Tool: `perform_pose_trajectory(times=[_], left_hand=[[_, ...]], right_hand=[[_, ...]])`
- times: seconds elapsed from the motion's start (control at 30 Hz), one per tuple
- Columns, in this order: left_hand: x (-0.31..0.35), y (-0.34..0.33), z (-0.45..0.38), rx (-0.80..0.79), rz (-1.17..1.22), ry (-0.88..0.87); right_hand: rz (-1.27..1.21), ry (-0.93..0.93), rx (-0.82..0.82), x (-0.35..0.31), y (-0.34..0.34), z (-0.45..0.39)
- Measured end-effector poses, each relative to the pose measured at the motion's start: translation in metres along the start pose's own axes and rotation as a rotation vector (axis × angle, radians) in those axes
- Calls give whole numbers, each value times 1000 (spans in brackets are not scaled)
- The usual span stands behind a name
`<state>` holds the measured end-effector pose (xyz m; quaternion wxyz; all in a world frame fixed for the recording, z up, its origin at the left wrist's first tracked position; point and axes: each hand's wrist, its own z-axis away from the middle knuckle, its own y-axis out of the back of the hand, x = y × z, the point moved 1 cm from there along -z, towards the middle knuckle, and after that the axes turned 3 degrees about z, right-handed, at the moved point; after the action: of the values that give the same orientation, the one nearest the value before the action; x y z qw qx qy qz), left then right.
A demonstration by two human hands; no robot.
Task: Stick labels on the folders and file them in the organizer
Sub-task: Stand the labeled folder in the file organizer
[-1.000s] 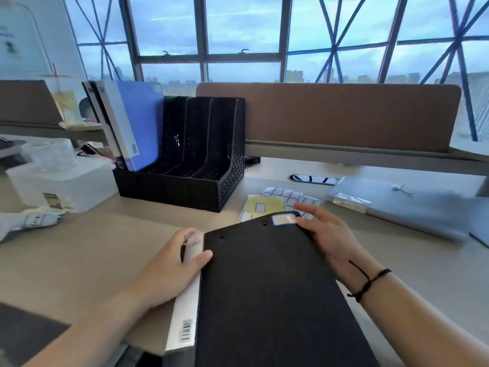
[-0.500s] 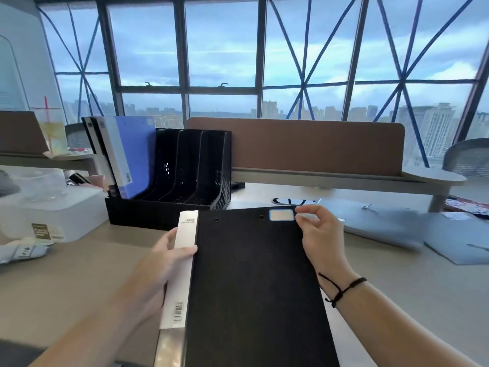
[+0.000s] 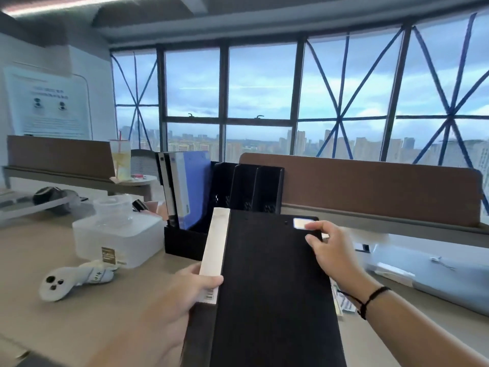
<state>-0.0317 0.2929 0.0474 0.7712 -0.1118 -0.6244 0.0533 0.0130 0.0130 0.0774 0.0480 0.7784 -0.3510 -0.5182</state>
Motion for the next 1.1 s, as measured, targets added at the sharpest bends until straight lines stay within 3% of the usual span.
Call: perform_pose_trajectory(times=[0.17, 0.37, 0.53, 0.7, 0.8, 0.93, 1.1], left_hand=[[53, 31, -24, 157, 56, -226], [122, 53, -74, 394, 163, -535], [157, 61, -110, 511, 191, -756], [171, 58, -146, 513, 198, -926], [168, 53, -171, 464, 43, -970], [153, 55, -215, 341, -91, -902], [127, 59, -248, 376, -197, -878]], right_hand=[[483, 243, -185, -37, -58, 0], [361, 392, -545, -100, -136, -19], [264, 414, -661, -141, -183, -40], [94, 428, -594, -148, -223, -64], [43, 432, -511, -139, -247, -85], [72, 363, -443, -114, -269, -107], [152, 281, -513, -73, -287, -113]])
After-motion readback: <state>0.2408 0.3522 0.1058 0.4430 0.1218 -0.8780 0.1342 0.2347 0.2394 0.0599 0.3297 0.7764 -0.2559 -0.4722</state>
